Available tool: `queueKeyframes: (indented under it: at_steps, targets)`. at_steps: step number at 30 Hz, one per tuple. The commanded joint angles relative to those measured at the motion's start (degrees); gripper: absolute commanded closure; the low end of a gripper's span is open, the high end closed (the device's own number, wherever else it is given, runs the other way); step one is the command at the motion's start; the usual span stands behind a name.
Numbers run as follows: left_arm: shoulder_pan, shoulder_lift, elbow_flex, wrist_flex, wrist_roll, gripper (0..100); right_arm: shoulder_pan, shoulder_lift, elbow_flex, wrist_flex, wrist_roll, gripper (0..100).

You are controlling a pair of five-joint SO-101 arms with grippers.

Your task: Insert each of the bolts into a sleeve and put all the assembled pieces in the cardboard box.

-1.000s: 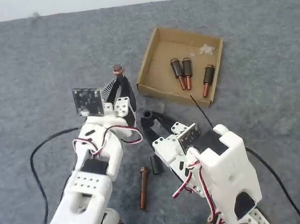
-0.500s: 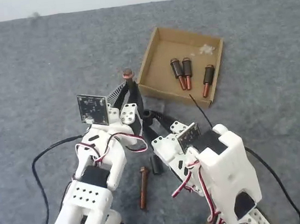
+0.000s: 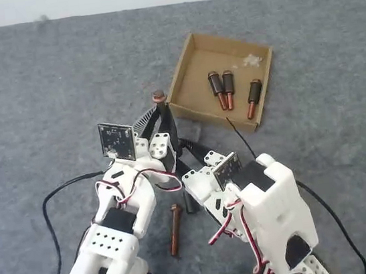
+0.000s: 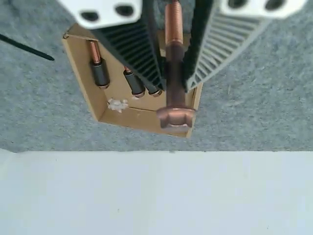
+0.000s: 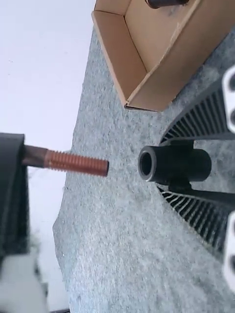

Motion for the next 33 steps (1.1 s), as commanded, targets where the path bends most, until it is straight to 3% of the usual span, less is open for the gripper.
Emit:
queueKeyframes:
  at_steps: [1,11,15,33]
  targets:
    - [0.26,-1.93,0.66,-2.20,0.35,99,-0.31,-0.84,0.00,-1.19,0.97,99.2]
    - [1.05,-1.93,1.71,-2.73,0.35,99,-0.31,-0.92,0.09,-1.27,0.79,99.2]
    - [0.97,-1.93,3.38,-9.41,0.35,99,-0.22,-1.01,0.62,-1.36,0.79,99.2]
    - [2.29,-1.93,7.34,-9.14,0.18,99,-0.31,-1.01,0.97,-1.36,0.70,99.2]
